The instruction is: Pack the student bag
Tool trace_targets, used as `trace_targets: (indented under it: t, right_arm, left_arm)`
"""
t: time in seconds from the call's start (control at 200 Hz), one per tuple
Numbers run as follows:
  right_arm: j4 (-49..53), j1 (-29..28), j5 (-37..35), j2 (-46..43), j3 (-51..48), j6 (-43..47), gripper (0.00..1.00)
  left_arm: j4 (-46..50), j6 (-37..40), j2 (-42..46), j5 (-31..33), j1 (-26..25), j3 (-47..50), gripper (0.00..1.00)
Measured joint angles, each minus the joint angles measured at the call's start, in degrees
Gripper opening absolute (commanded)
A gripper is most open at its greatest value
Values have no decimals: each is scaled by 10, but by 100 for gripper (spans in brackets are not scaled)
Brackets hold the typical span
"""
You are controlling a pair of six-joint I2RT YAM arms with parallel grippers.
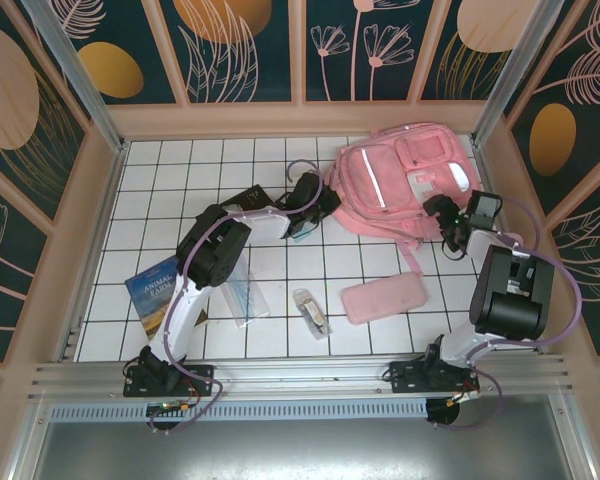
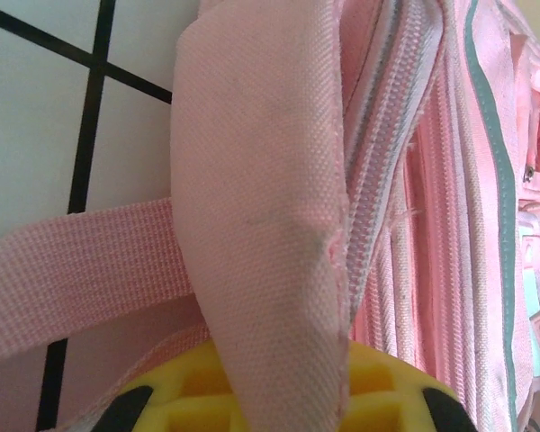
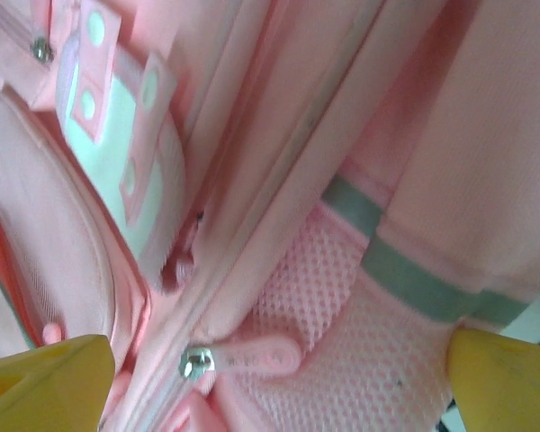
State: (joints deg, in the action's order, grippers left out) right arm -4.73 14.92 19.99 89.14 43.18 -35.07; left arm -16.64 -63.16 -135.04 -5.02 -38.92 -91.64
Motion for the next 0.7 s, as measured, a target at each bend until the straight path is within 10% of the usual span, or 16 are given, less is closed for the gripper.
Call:
trace_targets:
  t: [0.7]
  right_arm:
    - [-205,5,101,-35,-139,-72,99]
  left_arm:
    - [-58,-88,134,-5,-3,89,0]
